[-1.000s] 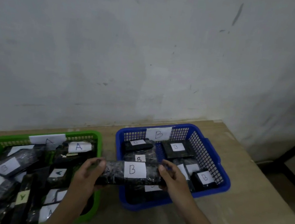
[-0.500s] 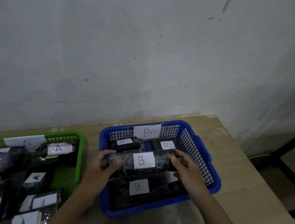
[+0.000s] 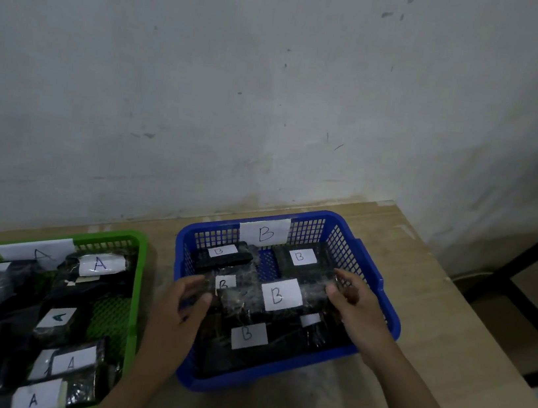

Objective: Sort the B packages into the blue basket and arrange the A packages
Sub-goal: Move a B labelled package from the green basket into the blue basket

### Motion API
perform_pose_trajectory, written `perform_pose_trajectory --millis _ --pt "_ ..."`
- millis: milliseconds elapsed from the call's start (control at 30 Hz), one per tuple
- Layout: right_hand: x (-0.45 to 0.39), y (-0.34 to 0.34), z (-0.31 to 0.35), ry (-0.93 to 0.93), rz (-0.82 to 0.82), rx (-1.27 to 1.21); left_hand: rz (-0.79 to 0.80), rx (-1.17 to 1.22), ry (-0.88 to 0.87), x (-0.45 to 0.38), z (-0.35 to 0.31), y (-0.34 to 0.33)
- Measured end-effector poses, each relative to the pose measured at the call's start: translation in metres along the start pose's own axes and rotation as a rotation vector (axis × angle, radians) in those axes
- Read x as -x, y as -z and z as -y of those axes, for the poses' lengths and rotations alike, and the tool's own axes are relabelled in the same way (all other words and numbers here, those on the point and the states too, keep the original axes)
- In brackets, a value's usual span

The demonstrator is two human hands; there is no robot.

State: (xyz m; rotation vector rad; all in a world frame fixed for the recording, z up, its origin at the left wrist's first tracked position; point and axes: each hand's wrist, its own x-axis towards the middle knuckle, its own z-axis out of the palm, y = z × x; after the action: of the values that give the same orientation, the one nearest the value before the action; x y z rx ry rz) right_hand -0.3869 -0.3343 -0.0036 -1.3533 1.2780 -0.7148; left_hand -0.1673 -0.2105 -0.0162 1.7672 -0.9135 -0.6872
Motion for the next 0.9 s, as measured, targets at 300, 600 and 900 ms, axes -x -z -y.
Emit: perform_pose_trajectory --millis 300,600,900 --pt "0.012 -0.018 -0.023 0.012 0.092 0.396 -0.028 -0.582 -0.199 0.018 0.033 -0.004" --pt "0.025 -0.035 -0.04 0.083 0.133 1.074 0.067 -0.686 -0.094 0.015 0.045 -0.008" --pt "0.056 -0.058 -0.047 0.143 0.107 1.151 0.122 -0.576 -0.249 0.033 0.041 0.016"
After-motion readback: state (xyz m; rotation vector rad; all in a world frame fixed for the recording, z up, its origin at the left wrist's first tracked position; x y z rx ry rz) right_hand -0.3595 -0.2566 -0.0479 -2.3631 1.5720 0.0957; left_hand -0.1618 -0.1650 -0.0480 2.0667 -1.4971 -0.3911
